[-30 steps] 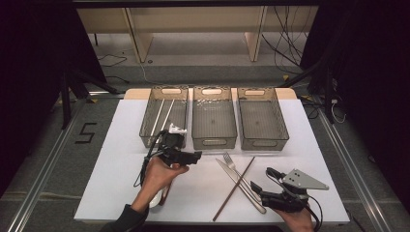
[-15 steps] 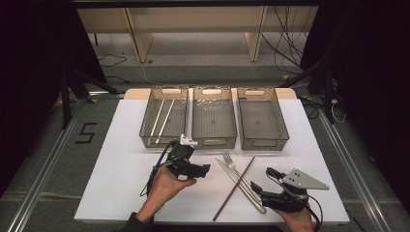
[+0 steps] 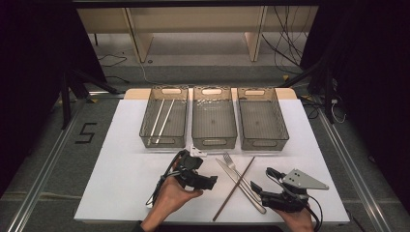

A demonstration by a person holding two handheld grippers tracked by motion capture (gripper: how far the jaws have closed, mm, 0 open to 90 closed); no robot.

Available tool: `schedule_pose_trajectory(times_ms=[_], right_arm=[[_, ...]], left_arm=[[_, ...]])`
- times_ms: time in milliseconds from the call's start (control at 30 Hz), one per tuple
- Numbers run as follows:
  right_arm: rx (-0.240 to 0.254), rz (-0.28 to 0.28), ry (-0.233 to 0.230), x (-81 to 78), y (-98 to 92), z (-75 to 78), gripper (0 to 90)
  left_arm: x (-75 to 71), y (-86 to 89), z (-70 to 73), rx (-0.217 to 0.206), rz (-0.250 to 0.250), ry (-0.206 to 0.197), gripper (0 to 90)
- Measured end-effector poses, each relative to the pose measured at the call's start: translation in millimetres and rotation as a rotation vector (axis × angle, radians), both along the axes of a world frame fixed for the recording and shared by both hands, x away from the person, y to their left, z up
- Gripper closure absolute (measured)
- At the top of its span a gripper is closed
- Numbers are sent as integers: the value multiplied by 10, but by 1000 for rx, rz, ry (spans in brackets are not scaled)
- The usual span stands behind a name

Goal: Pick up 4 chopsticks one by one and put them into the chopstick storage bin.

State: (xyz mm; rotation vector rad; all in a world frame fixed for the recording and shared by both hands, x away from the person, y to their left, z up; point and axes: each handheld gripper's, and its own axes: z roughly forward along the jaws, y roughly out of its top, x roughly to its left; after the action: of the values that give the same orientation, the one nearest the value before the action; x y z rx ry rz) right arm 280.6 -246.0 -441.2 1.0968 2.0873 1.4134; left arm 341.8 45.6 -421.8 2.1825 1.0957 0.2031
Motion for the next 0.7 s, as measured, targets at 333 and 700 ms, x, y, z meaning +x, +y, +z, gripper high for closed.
schedule_pose_trajectory(times_ms=[333, 700], right_arm=[[-2, 0, 1, 2, 3, -3, 242], [-4, 0, 1, 1, 3, -3, 242]], left_arm=[[-80, -159, -112, 23, -49, 20, 228], [-172, -365, -229, 52, -123, 43, 301]])
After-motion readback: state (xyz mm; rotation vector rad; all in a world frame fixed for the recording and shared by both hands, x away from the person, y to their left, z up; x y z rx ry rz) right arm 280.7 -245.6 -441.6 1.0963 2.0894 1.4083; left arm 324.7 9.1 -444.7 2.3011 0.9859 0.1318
